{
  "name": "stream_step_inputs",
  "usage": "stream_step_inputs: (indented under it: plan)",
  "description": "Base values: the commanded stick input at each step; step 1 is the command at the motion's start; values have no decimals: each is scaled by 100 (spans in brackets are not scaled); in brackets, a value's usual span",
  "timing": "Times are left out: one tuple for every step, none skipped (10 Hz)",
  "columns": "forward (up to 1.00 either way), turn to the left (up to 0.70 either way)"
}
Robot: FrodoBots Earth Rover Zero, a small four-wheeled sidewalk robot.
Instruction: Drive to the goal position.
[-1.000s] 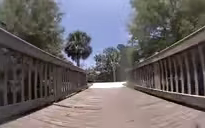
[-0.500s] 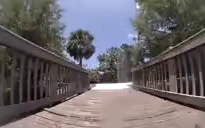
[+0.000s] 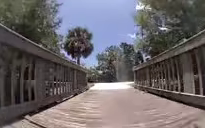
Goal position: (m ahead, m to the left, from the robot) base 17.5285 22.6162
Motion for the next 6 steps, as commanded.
stream_step_inputs:
  plan:
    - [85,0]
    - [85,0]
    - [85,0]
    - [85,0]
    - [85,0]
    - [85,0]
